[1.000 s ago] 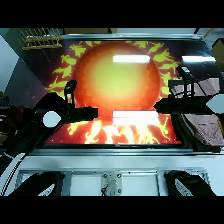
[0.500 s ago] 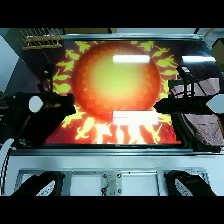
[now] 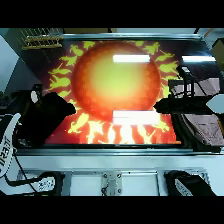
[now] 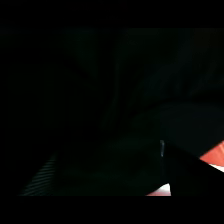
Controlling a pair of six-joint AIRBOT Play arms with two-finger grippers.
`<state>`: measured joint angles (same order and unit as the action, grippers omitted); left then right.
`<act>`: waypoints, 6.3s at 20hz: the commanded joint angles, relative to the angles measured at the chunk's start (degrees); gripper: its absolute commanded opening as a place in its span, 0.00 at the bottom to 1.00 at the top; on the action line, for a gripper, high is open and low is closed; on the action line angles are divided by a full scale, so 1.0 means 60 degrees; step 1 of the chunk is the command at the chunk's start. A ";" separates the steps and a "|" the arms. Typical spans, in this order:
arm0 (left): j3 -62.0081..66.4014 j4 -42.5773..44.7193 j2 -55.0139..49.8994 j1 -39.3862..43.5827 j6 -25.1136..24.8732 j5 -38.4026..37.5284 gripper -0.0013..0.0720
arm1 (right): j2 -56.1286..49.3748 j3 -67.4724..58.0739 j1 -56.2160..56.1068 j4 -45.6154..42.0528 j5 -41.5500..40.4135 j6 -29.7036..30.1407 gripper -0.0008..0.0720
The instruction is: Fold the clothes and pants, and hang the long-sleeved shirts on hangers.
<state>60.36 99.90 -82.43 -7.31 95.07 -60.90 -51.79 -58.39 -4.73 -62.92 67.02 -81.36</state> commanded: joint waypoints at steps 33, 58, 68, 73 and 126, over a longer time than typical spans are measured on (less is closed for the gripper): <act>0.2594 -0.2218 0.1996 0.5013 0.2047 0.0433 0.03 | 0.0211 -0.0958 0.2466 0.0882 -0.0488 0.0594 0.86; 0.2550 -0.3646 0.0157 0.2947 0.1443 0.0168 0.03 | -0.4743 0.1745 -0.0907 0.0277 -0.0612 0.5340 0.15; 0.6200 -0.3657 0.4022 0.2634 0.1300 0.0182 0.03 | -0.0940 -0.4091 0.0769 -0.0080 -0.0670 0.2936 0.04; 0.6838 -0.3646 0.6342 0.3537 0.1308 0.0255 0.03 | 0.1071 -0.5278 0.0841 -0.0080 -0.2841 0.1661 0.04; -0.3402 -0.7417 0.1064 0.0612 -0.0306 0.2994 0.84 | -0.1253 -0.1180 0.0874 -0.0619 -0.0459 -0.1293 0.90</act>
<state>39.31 57.82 -74.04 -4.89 93.69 -44.40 -59.40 -65.49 1.19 -67.05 64.71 -89.08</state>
